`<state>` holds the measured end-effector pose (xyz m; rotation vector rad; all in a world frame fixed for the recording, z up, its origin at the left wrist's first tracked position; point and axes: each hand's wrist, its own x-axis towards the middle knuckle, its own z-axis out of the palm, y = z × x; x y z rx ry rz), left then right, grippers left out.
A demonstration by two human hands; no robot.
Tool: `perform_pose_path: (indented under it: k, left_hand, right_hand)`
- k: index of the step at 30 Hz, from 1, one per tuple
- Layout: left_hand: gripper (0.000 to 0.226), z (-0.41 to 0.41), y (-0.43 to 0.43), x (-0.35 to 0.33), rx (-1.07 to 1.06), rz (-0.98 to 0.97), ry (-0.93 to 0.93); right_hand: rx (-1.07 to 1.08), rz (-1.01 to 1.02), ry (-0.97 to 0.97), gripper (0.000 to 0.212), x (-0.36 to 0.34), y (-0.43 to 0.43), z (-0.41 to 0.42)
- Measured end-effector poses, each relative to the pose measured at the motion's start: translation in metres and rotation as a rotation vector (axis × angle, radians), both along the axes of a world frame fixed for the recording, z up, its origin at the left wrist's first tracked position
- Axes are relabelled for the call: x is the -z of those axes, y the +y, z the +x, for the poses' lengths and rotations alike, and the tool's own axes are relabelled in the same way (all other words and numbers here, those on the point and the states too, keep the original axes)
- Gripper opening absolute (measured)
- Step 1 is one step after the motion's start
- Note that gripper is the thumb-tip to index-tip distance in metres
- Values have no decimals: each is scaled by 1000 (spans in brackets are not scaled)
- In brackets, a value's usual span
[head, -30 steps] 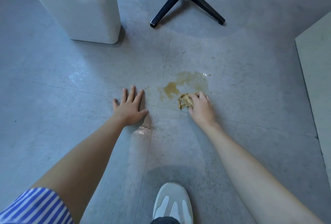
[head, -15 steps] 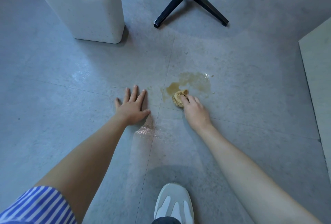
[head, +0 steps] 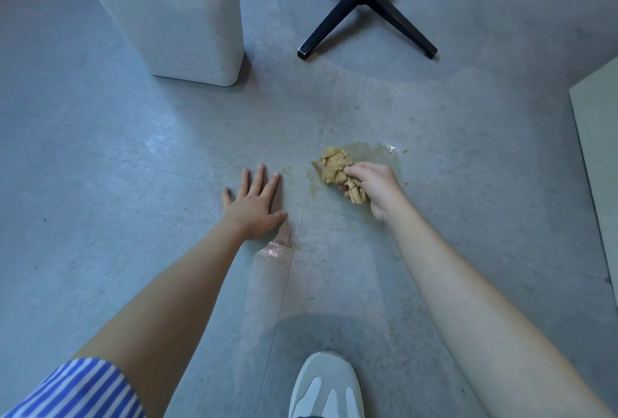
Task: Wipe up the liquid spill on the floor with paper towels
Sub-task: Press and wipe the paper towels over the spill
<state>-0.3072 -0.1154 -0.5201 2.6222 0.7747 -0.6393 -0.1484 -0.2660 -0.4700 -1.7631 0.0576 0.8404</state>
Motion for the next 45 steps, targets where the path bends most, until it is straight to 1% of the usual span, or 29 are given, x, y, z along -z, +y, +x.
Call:
perform_pose_path:
  k: [1, 2, 3, 5, 6, 7, 8, 11, 13, 15, 16, 19, 21, 24, 25, 27, 30, 32, 34, 35, 36, 38, 41, 45]
  left_hand:
    - [78, 0, 0, 0, -1, -1, -1]
    - [78, 0, 0, -1, -1, -3, -3]
    - [78, 0, 0, -1, 0, -5, -3]
    - [78, -1, 0, 0, 1, -4, -2]
    - [78, -1, 0, 1, -1, -2, -2]
    - [78, -1, 0, 1, -1, 1, -1]
    - [78, -1, 0, 1, 0, 5, -2]
    - [77, -1, 0, 3, 0, 7, -14]
    - [77, -2, 0, 3, 1, 8, -15]
    - [77, -2, -1, 3, 4, 9, -9]
    - [77, -2, 0, 3, 4, 8, -7]
    - [77, -2, 0, 1, 5, 6, -3]
    - [77, -2, 0, 2, 7, 7, 0]
    - [77, -2, 0, 2, 8, 8, 5]
    - [77, -2, 0, 2, 9, 9, 5]
    - [77, -2, 0, 1, 11, 8, 4]
    - [77, -2, 0, 3, 14, 10, 4]
    - [77, -2, 1, 5, 11, 14, 3]
    - [77, -2, 1, 6, 10, 15, 2]
    - [77, -2, 1, 6, 12, 16, 3]
    - [77, -2, 1, 5, 14, 17, 4]
    - [77, -2, 1, 5, 14, 12, 6]
    - [77, -3, 2, 4, 18, 9, 6]
    - [77, -3, 2, 4, 23, 14, 7]
  right_hand:
    - [43, 18, 58, 15, -1, 3, 0]
    - [63, -48, 39, 17, 0, 3, 2]
    - [33, -197, -58, 21, 4, 1, 5]
    - [-81, -541, -355, 26, 13, -7, 10]
    - [-125, -615, -460, 23, 17, -10, 12]
    - [-175, -622, -539, 19, 19, -11, 12]
    - [-239, -592, -628, 21, 20, -13, 11]
    - [-583, -512, -908, 40, 25, -9, 4]
    - [-804, -513, -1034, 47, 27, -6, -2]
    - [-966, -591, -1056, 51, 31, -3, -5]
    - [-1001, -637, -1047, 52, 31, -1, -4]
    - [-998, -711, -1053, 51, 30, 6, 2]
    - [-898, -686, -1027, 50, 31, 13, 5]
    - [-609, -622, -890, 54, 29, 24, 12]
    - [-548, -601, -872, 55, 27, 28, 14]
    - [-527, -549, -884, 56, 23, 35, 17]
    - [-648, -478, -969, 55, 20, 49, 17]
    - [-852, -469, -1000, 56, 25, 58, 12]
    - [-1083, -558, -999, 59, 32, 58, 7]
    - [-1134, -604, -1003, 61, 35, 56, 6]
    - [-1136, -623, -1017, 63, 37, 53, 5]
    - [-1075, -607, -1067, 63, 36, 45, 4]
    - [-999, -621, -1128, 53, 35, 29, -2]
    - [-814, -671, -1105, 45, 37, -3, -2]
